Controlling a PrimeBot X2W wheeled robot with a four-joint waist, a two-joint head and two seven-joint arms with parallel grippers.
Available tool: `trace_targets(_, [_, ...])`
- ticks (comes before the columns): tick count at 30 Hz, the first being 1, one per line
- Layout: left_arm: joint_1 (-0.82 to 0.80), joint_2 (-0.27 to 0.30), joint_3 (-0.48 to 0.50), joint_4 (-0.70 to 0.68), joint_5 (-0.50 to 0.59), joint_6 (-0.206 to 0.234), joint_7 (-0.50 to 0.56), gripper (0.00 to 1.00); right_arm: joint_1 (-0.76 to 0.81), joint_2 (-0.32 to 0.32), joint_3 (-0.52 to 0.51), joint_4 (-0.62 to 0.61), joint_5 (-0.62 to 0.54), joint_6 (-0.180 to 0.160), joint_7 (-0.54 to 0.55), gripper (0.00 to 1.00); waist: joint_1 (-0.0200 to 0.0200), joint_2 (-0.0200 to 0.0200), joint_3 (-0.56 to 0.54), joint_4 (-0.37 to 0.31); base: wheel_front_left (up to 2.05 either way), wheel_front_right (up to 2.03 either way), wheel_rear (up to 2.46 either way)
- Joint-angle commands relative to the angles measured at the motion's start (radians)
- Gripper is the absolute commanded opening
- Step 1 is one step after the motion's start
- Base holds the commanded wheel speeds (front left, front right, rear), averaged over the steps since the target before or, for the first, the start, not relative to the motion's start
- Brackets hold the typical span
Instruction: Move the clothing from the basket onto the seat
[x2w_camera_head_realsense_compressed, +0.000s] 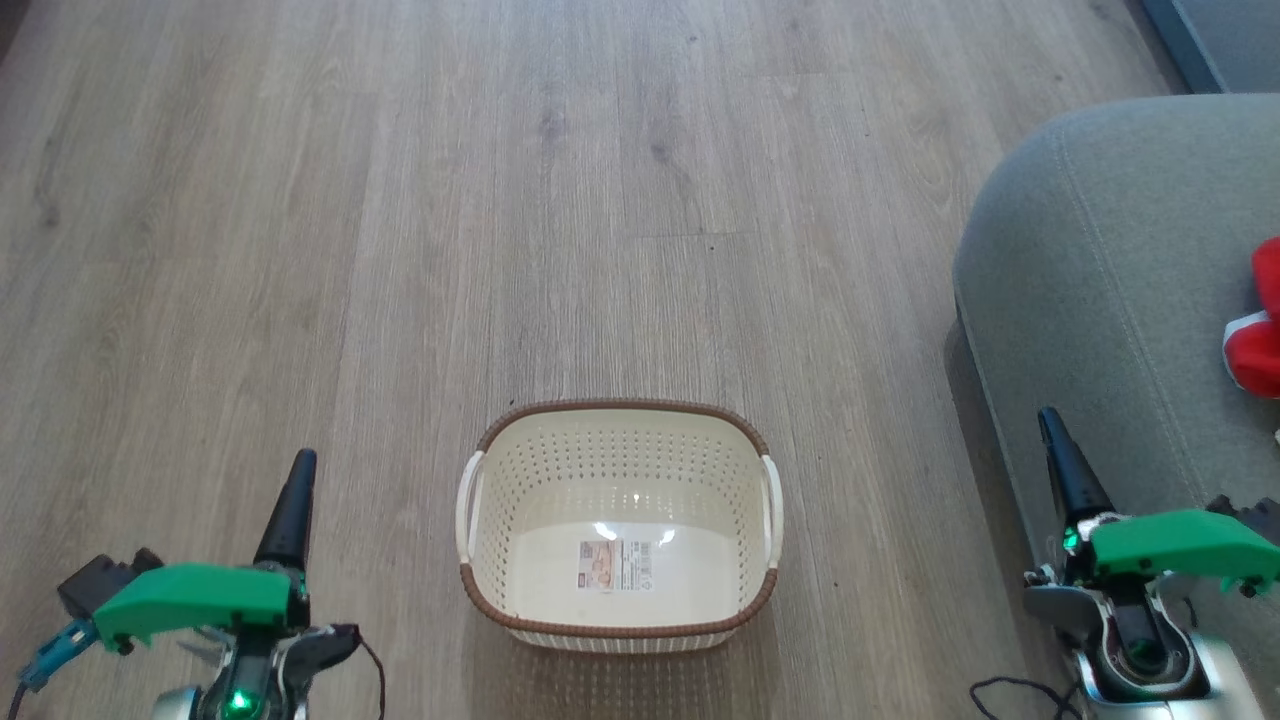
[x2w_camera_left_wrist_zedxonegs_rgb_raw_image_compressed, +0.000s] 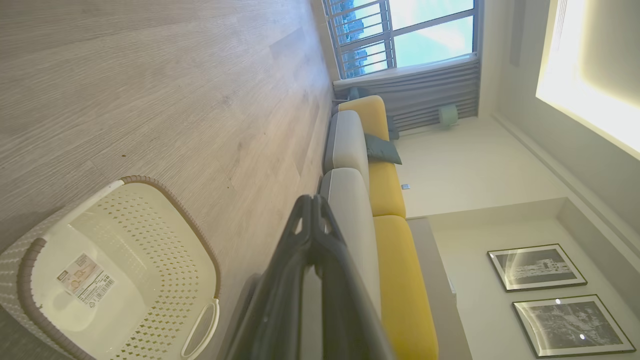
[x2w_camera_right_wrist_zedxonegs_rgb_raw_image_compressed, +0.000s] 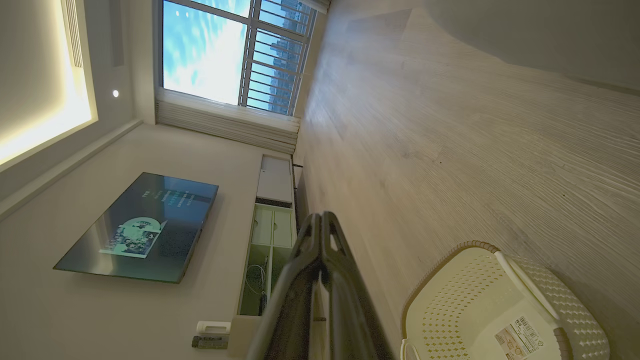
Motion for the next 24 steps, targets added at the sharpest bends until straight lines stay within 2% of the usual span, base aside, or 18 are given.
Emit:
trace_targets(1, [-0.021, 0.012, 0.027, -0.042, -0.025, -0.001, 0.006, 0.00, -0.013, 0.000, 0.011, -0.044, 0.026, 0.000, 0.008, 0.00, 0.0000, 0.0000, 0.000, 0.000, 0.00, 0.00, 0.00])
trace_targets(20, [-0.011, 0.013, 0.032, -0.083, -0.240, -0.002, 0.060, 0.00, 0.013, 0.002, -0.012, -0.094, 0.245, 0.000, 0.063, 0.00, 0.0000, 0.0000, -0.013, 0.003, 0.00, 0.00, 0.00])
trace_targets(24, [-0.011, 0.013, 0.032, -0.084, -0.246, -0.002, 0.062, 0.00, 0.014, 0.002, -0.013, -0.095, 0.251, 0.000, 0.064, 0.00, 0.0000, 0.0000, -0.013, 0.003, 0.00, 0.00, 0.00])
